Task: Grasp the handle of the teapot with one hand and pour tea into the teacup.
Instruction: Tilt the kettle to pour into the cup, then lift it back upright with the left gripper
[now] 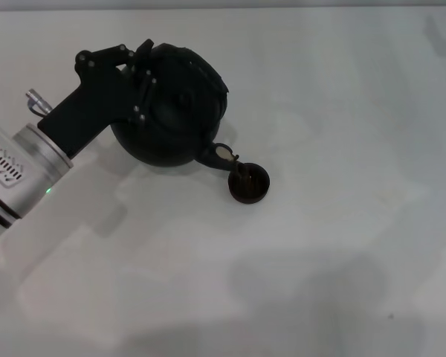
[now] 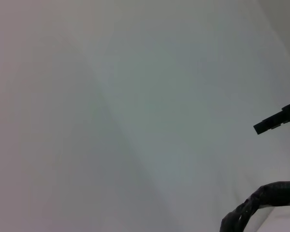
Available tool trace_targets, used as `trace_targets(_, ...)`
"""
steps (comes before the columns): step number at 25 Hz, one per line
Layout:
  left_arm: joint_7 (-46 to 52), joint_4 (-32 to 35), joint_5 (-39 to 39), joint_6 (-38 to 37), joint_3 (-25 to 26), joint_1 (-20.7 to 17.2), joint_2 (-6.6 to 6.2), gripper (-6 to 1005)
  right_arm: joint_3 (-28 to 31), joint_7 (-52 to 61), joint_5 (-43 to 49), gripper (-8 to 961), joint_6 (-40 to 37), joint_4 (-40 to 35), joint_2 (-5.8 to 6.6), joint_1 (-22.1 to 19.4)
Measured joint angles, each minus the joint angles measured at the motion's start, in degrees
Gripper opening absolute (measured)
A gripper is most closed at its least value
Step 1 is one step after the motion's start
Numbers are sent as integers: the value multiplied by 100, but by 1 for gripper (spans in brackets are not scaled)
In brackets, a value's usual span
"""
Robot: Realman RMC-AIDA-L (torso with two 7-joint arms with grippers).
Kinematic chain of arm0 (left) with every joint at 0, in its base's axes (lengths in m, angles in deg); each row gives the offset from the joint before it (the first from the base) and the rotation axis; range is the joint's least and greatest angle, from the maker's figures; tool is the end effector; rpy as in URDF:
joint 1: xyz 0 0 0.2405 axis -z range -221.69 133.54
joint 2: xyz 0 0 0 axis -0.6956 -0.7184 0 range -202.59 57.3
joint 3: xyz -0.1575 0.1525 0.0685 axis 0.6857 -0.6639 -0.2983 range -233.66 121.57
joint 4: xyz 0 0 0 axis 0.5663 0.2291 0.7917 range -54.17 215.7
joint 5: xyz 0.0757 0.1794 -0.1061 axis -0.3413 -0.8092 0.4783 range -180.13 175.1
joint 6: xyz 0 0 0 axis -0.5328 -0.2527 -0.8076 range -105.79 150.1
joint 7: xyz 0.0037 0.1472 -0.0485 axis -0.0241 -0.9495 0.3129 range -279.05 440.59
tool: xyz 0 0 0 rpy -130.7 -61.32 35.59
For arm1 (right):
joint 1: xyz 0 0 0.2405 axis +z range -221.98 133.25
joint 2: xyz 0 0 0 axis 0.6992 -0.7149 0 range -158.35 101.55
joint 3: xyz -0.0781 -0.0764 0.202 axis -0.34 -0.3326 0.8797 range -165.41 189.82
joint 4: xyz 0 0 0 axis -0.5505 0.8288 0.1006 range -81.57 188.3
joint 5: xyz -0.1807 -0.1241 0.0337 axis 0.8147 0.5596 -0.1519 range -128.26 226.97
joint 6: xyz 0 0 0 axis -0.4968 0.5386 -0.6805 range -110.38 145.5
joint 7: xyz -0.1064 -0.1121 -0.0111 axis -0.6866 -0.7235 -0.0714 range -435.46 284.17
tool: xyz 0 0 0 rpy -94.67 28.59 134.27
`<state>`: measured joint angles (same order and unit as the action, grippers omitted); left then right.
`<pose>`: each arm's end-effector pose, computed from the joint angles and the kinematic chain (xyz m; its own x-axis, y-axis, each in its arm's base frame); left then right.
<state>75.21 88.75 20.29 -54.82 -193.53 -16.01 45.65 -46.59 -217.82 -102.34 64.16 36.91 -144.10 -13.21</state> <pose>-0.2485 0.3143 -0.0574 0.8396 -0.3674 0.4002 0.1424 -0.5620 -0.8148 0.3199 0.4136 0.0632 0.5706 -0.0581 -0.8192 -0.8204 -0.0837 -0.5656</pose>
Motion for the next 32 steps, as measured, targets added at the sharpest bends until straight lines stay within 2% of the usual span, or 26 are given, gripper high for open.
trace_targets(32,-861,-7,22,70,2,29,36,111,4,93,-9,841,230,89,-23,-57)
